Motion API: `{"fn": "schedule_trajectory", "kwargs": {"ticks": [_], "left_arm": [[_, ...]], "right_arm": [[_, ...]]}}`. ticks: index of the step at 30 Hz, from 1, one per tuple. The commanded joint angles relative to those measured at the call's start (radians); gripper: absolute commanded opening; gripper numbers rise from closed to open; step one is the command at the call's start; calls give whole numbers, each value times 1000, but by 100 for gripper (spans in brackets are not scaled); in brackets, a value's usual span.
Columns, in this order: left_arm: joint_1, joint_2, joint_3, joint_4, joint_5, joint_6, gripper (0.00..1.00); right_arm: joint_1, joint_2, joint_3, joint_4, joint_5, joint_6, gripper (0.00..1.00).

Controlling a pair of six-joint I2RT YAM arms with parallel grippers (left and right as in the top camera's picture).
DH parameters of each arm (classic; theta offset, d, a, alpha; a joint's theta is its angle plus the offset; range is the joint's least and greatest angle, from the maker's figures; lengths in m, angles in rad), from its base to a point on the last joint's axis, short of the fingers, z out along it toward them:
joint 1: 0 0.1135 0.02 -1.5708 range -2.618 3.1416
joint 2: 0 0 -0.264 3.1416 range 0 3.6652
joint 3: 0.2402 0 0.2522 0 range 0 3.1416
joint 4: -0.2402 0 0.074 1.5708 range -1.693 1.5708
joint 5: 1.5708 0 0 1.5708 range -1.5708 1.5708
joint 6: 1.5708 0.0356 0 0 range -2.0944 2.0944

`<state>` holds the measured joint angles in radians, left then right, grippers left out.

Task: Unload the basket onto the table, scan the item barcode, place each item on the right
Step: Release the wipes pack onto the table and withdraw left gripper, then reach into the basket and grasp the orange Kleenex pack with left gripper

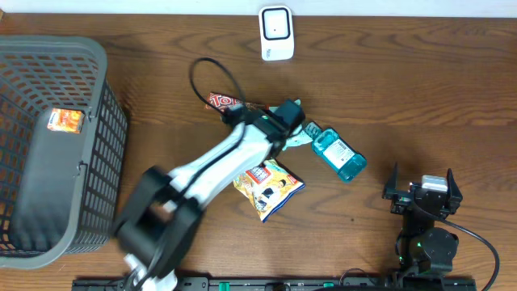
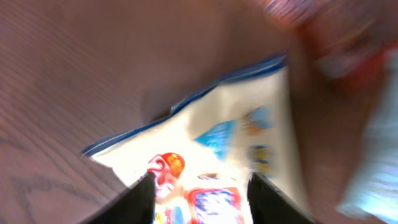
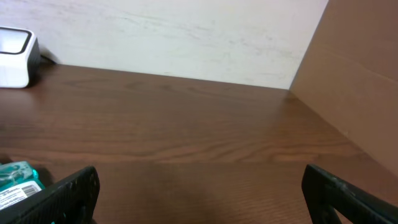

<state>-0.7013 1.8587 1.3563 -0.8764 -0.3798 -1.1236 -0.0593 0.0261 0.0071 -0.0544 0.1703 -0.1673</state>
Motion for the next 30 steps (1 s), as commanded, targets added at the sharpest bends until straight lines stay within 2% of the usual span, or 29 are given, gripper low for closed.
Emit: {"fn": "schedule_trajectory", "kwargs": {"ticks": [1, 5, 8, 11, 17, 22, 24, 30], "left_arm": [[5, -111, 6, 14, -79, -11, 58], [6, -110, 0, 21, -81, -27, 57], [6, -96, -29, 9, -72, -95, 31], [6, -74, -66, -5, -58, -174, 14], [8, -55, -175, 9, -35, -303, 15], [11, -54, -277, 88, -31, -304, 17], [14, -54, -314, 124, -31, -303, 22], [29, -54, -386, 183, -25, -303, 22]], "right_arm": [[-2, 0, -2, -3, 3, -10, 99], [-2, 0, -2, -3, 3, -10, 99], [-2, 0, -2, -3, 3, -10, 99], [-2, 0, -2, -3, 3, -10, 99], [-2, 0, -2, -3, 3, -10, 99], [-2, 0, -2, -3, 3, -10, 99], [-2, 0, -2, -3, 3, -10, 99], [-2, 0, -2, -3, 3, -10, 99]]}}
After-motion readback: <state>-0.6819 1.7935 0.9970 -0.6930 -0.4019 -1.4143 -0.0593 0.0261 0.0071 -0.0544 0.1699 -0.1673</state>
